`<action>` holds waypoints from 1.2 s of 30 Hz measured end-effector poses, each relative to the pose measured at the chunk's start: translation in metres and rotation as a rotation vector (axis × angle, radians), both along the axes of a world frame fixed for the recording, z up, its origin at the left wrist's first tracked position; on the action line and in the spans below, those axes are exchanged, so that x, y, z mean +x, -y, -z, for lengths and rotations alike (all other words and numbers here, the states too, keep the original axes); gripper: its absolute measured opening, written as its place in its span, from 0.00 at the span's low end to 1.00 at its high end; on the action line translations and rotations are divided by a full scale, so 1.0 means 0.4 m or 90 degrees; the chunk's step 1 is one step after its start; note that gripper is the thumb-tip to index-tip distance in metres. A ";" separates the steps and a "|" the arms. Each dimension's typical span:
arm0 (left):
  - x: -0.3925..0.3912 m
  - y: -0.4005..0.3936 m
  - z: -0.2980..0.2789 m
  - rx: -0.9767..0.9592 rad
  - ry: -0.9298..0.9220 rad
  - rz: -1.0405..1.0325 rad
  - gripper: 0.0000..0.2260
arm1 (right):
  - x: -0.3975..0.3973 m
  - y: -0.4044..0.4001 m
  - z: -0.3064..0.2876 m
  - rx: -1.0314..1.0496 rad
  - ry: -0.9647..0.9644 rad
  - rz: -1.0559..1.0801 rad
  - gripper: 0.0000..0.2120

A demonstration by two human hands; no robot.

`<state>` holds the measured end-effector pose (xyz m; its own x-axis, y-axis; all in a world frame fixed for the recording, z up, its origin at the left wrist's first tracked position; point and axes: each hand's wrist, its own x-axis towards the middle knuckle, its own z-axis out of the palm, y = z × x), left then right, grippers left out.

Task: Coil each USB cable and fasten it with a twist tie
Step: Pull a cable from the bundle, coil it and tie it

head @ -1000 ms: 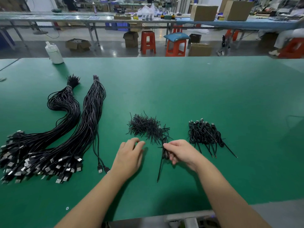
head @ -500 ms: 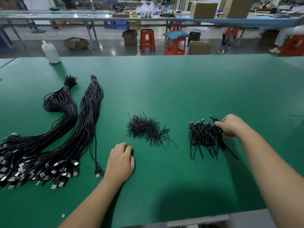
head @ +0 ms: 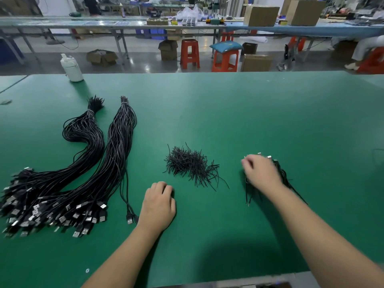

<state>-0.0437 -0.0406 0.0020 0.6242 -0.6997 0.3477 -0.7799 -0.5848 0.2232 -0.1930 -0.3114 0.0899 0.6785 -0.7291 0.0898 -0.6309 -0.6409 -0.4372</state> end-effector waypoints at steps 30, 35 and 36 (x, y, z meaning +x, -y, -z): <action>0.221 -0.193 -0.150 0.520 -0.086 0.069 0.10 | 0.067 -0.285 0.252 0.109 0.170 -0.099 0.07; 0.195 -0.176 -0.136 0.450 -0.006 0.077 0.06 | 0.065 -0.285 0.252 0.109 0.169 -0.098 0.07; 0.187 -0.169 -0.135 0.426 0.005 0.076 0.06 | 0.064 -0.286 0.251 0.108 0.169 -0.097 0.07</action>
